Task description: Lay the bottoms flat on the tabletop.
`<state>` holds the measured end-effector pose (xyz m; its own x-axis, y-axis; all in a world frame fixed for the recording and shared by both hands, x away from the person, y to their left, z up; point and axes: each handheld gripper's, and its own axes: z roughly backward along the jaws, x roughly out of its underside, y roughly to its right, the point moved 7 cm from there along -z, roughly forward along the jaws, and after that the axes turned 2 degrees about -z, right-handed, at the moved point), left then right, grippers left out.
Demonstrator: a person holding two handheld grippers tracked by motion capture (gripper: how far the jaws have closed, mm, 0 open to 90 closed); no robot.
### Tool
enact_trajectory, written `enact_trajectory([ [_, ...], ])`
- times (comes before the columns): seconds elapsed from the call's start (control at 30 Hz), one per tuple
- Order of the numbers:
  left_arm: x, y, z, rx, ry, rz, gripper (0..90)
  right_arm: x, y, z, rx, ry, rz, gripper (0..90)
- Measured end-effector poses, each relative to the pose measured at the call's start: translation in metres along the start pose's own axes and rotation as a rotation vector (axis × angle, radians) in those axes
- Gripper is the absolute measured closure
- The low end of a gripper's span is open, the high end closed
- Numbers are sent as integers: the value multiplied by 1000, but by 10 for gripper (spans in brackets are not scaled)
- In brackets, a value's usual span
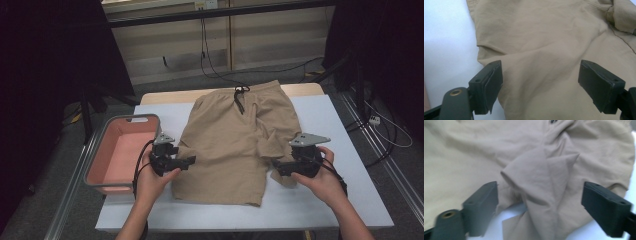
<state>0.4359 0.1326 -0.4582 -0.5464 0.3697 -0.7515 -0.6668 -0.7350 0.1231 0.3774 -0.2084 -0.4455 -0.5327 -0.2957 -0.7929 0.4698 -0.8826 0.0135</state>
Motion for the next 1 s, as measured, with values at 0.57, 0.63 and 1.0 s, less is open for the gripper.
enact_trajectory([
  [0.57, -3, 1, 3, 7, 8, -8, 201, 4, 75, -22, 168, -40, -127, 357],
  [0.63, -3, 1, 3, 9, 9, -5, 201, 10, 80, -31, 180, -82, -147, 363],
  [1.0, -3, 2, 3, 8, 11, -6, 202, 41, 63, -47, 108, -132, -209, 744],
])
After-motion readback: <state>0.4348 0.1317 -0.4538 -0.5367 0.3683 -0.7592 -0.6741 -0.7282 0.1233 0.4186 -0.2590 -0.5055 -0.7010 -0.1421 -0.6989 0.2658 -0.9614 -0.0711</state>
